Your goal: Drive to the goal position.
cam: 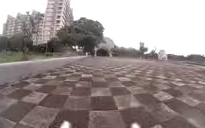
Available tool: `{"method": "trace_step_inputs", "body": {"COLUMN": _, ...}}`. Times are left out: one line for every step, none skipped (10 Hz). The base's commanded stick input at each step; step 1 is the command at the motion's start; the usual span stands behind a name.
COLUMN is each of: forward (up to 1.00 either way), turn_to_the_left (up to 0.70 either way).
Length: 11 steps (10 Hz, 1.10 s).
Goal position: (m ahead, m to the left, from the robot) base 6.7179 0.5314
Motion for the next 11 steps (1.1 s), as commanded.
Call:
{"method": "trace_step_inputs", "body": {"forward": 1.00, "turn_to_the_left": 0.00}}
{"method": "trace_step_inputs", "body": {"forward": 1.00, "turn_to_the_left": 0.00}}
{"method": "trace_step_inputs", "body": {"forward": 1.00, "turn_to_the_left": 0.00}}
{"method": "trace_step_inputs", "body": {"forward": 1.00, "turn_to_the_left": 0.00}}
{"method": "trace_step_inputs", "body": {"forward": 1.00, "turn_to_the_left": 0.00}}
{"method": "trace_step_inputs", "body": {"forward": 1.00, "turn_to_the_left": 0.00}}
{"method": "trace_step_inputs", "body": {"forward": 1.00, "turn_to_the_left": 0.00}}
{"method": "trace_step_inputs", "body": {"forward": 1.00, "turn_to_the_left": -0.06}}
{"method": "trace_step_inputs", "body": {"forward": 1.00, "turn_to_the_left": -0.23}}
{"method": "trace_step_inputs", "body": {"forward": 1.00, "turn_to_the_left": -0.38}}
{"method": "trace_step_inputs", "body": {"forward": 1.00, "turn_to_the_left": -0.36}}
